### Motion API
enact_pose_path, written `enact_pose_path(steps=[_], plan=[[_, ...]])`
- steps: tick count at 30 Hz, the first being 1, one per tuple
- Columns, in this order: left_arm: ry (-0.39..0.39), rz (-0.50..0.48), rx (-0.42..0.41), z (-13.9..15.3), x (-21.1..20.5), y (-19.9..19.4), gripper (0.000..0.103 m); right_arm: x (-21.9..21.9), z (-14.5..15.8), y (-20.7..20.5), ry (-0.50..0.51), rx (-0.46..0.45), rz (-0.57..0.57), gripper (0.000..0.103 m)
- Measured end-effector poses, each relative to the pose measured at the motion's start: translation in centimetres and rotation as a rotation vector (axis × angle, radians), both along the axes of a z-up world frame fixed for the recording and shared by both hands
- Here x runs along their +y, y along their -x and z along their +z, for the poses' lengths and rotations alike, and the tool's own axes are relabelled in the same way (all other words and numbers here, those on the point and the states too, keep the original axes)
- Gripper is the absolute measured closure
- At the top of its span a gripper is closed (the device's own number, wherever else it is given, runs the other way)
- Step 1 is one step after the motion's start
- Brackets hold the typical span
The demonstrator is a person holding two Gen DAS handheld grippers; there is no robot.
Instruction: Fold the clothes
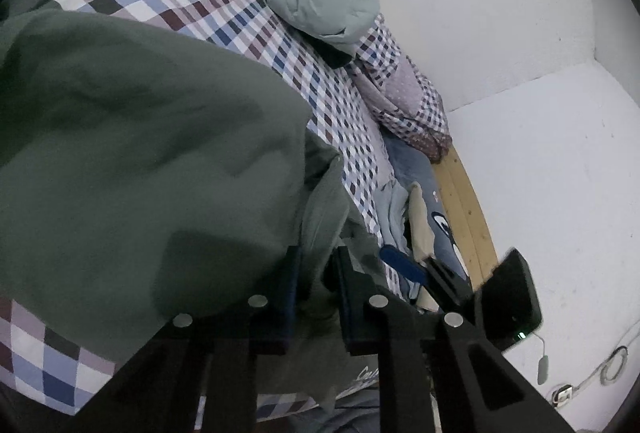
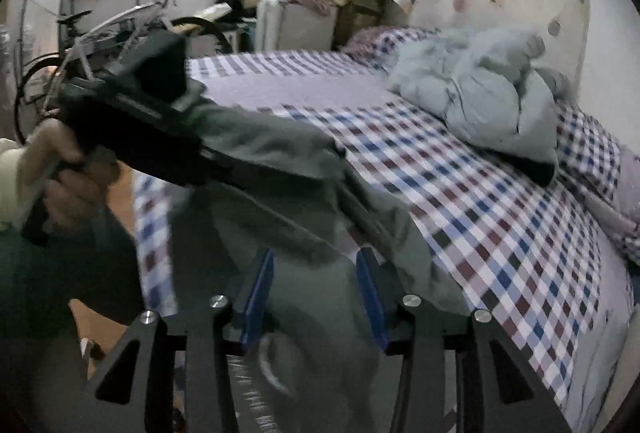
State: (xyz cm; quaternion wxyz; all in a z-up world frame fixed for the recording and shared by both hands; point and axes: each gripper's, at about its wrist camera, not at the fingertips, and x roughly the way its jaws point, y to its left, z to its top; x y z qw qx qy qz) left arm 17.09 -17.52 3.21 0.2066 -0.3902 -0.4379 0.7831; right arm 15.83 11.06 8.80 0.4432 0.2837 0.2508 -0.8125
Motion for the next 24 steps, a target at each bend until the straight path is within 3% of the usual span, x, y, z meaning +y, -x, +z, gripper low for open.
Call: enact_pose_path(steps=[7, 12, 21, 24], plan=[[0.043, -0.007, -0.008, -0.1, -0.3, -0.3, 0.09, -1.4, -1.8, 2.6, -0.003, -0.064, -0.016, 0.057], [0.07, -0.01, -0.011, -0.2, -0.6, -0.4, 0.094, -3.0, -3.6, 3.6, -0.061, -0.079, -0.025, 0.054], [0.092, -0.032, -0.018, -0.4, -0.6, -0.3, 0.096, -3.5, -5.3, 4.9, -0.049, -0.21, -0.039, 0.054], [0.098, -0.038, -0.019, -0.4, -0.5, -0.2, 0.095, -3.6, -5.3, 4.6, -0.042, -0.237, -0.03, 0.074]])
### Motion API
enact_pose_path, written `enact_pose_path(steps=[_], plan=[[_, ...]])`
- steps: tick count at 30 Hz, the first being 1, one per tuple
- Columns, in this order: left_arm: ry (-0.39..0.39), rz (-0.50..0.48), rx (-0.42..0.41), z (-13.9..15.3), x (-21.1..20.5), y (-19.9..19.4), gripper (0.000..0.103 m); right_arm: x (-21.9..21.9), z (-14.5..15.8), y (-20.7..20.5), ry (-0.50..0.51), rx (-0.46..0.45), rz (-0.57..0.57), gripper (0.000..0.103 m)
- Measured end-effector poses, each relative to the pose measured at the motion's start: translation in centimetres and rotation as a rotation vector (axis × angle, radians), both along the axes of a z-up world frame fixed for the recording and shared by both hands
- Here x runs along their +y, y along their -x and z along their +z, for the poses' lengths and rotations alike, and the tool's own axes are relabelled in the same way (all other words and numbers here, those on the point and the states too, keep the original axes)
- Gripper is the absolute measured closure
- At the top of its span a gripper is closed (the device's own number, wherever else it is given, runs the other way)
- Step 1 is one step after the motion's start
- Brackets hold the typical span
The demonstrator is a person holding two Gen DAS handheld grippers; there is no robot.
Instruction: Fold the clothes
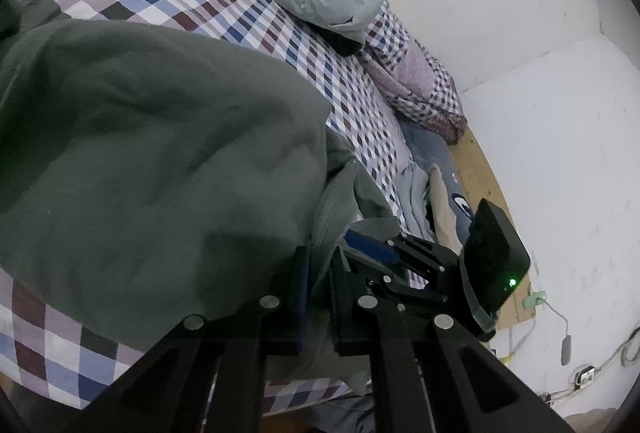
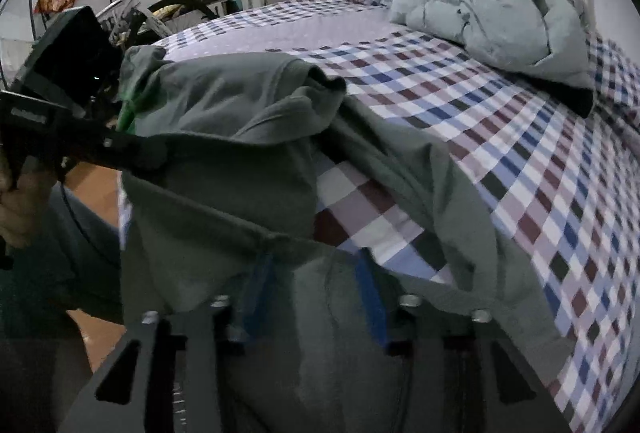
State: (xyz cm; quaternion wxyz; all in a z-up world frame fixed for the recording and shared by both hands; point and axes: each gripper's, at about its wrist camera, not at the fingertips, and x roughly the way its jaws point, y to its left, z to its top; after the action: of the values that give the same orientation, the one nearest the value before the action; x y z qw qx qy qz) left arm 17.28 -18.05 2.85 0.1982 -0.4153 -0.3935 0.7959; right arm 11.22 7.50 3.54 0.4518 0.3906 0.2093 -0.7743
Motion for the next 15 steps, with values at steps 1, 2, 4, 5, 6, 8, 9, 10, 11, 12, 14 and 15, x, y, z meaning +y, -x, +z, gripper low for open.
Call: enact_pose_path(steps=[1, 2, 4, 5, 6, 8, 9, 10, 11, 12, 14, 15], plan=[[0.0, -0.001, -0.001, 0.0, 0.0, 0.1, 0.095, -0.1, 0.1, -0.3, -0.004, 0.003, 0.002, 0.079], [-0.001, -0.001, -0.003, -0.1, 0.0, 0.1, 0.095, -0.3, 0.1, -0.6, -0.013, 0.012, 0.0, 0.082], [-0.009, -0.005, -0.004, -0.1, 0.0, 0.1, 0.096, -0.5, 0.4, -1.3, -0.031, 0.043, -0.017, 0.09], [-0.012, -0.007, -0.004, -0.1, 0.0, 0.2, 0.096, -0.5, 0.6, -1.5, -0.035, 0.061, -0.034, 0.097], [-0.016, -0.01, -0.004, -0.1, 0.1, 0.2, 0.096, -0.3, 0.8, -1.8, -0.031, 0.073, -0.046, 0.098], [-0.019, -0.023, -0.005, -0.1, 0.4, 0.3, 0.095, 0.1, 1.5, -2.3, -0.01, 0.087, -0.063, 0.1], [-0.02, -0.029, -0.005, -0.1, 0.6, 0.3, 0.093, 0.3, 1.9, -2.6, -0.002, 0.094, -0.07, 0.1], [-0.021, -0.035, -0.006, -0.1, 0.8, 0.4, 0.091, 0.5, 2.3, -3.1, 0.005, 0.102, -0.075, 0.1], [-0.022, -0.041, -0.006, -0.1, 1.0, 0.4, 0.089, 0.7, 2.7, -3.5, 0.012, 0.11, -0.08, 0.1], [-0.027, -0.047, -0.006, -0.1, 1.2, 0.4, 0.084, 0.9, 3.2, -4.0, 0.017, 0.121, -0.085, 0.1], [-0.042, -0.057, -0.002, 0.0, 1.4, 0.3, 0.077, 1.3, 4.0, -5.2, 0.022, 0.147, -0.096, 0.1], [-0.049, -0.062, 0.0, 0.0, 1.5, 0.3, 0.072, 1.5, 4.4, -5.8, 0.025, 0.161, -0.102, 0.1]])
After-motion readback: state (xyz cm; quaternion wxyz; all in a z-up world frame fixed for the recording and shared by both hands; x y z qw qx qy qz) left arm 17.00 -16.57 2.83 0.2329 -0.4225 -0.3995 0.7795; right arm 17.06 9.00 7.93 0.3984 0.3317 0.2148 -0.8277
